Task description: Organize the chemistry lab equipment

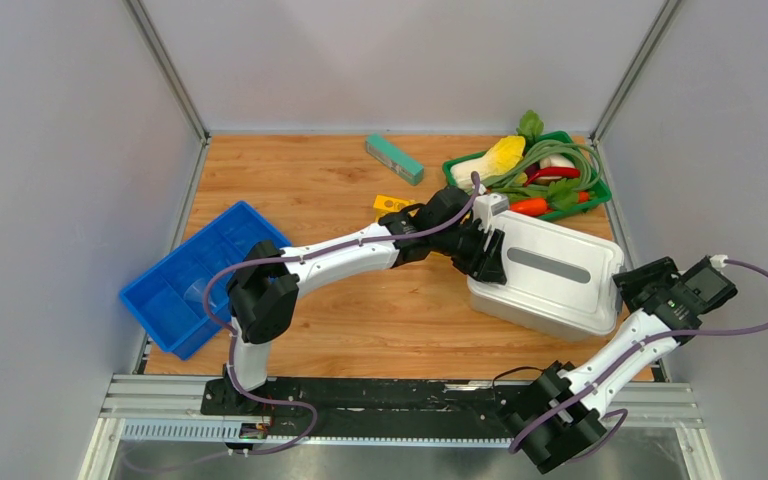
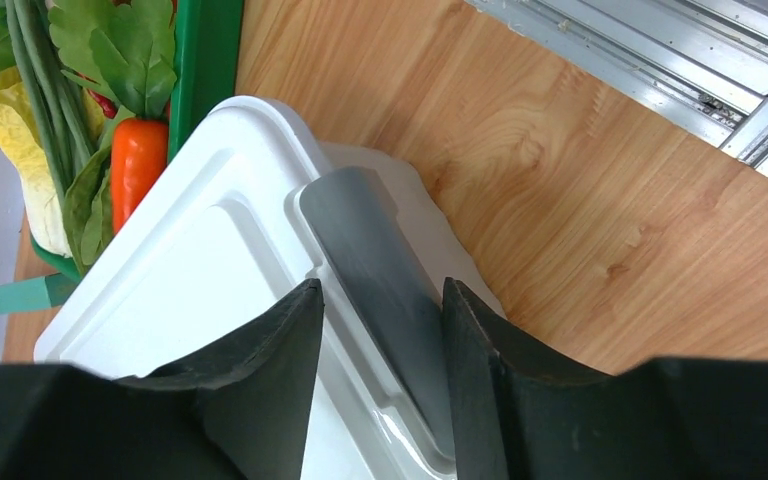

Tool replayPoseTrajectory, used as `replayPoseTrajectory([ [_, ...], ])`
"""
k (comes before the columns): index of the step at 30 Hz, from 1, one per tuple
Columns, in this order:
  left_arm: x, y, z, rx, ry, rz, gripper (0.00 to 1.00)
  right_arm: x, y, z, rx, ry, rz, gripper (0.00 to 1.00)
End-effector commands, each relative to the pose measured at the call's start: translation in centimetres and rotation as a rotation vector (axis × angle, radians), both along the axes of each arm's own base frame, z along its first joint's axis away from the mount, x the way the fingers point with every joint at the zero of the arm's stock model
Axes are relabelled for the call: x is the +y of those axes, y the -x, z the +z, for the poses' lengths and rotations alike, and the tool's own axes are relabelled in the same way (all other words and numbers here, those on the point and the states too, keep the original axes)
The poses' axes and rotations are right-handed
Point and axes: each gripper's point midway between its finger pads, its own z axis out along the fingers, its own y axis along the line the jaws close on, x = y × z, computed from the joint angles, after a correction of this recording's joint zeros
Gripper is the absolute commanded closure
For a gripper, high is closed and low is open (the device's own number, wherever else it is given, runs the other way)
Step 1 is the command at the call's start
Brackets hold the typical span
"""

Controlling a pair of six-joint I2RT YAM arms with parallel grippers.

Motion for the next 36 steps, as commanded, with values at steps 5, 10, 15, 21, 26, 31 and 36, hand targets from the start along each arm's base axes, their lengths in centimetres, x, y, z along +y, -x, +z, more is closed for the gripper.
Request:
replayPoseTrajectory([
  [5,-1.1,0.7,-3.0,0.031,-0.017,-0.028,0.39,6.2,-0.5,0.4,-0.033,-0.178,0.154,0.54],
  [10,-1.3,0.9,-3.2,0.042,-0.015,-0.031,0.39,7.9,-1.2,1.0,-0.038,-0.151,0.237,0.56],
  [15,-1.5,1.0,-3.6,0.059,-0.012,-0.033,0.39,8.3,-1.0,0.3,-0.002,-0.139,0.243,0.48],
  [21,-1.4,1.2,-3.3,0.059,-0.010,-0.043,0.39,7.5,-0.5,0.9,0.022,-0.099,0.192,0.44],
  [26,-1.5,1.6,-0.5,0.045,0.038,-0.070,0.39,5.8,0.1,4.7,0.038,-0.009,0.115,0.29],
  [31,-2.0,1.7,3.8,0.032,0.111,-0.080,0.39,4.9,0.3,10.0,0.016,0.073,0.094,0.17],
  [36,-0.8,1.5,8.5,-0.043,0.152,-0.072,0.39,6.4,-0.9,13.1,-0.033,0.080,0.195,0.04],
])
